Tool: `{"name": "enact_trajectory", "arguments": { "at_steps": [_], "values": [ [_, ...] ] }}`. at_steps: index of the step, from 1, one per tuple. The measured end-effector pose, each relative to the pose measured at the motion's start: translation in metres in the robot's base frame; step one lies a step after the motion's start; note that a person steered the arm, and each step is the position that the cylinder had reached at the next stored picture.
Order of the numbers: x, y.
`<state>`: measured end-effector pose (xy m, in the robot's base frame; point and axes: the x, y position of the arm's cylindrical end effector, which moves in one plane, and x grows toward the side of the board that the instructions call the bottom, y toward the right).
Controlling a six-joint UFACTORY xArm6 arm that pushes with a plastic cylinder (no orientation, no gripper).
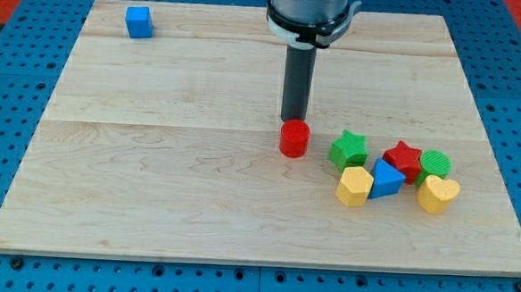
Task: Push the red circle to the top left of the yellow hexagon
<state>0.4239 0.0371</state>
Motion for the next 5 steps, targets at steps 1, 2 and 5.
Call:
{"name": "enact_trajectory", "arguments": {
  "at_steps": [1, 2, 5],
  "values": [
    [0.008, 0.011],
    [0.004, 0.009],
    [0.010, -0.036]
  ]
}}
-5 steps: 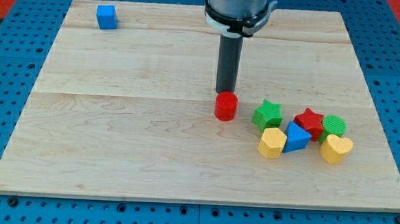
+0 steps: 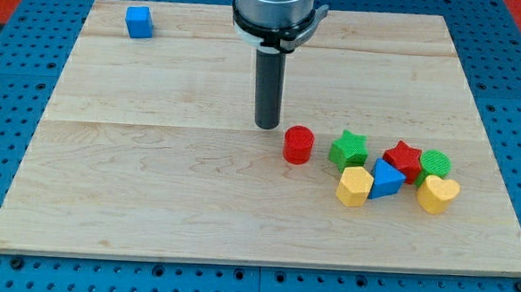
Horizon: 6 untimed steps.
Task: Push the red circle to the top left of the yellow hexagon
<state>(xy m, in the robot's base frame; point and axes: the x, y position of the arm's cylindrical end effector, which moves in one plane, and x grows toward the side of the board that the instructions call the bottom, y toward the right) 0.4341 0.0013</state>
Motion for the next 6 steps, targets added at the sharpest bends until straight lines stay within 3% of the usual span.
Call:
{"name": "enact_trajectory", "arguments": {
  "at_steps": [1, 2, 3, 6],
  "values": [
    [0.015, 0.016],
    [0.029, 0.075],
    [0.024, 0.090],
    [-0.057, -0.122]
  ]
}}
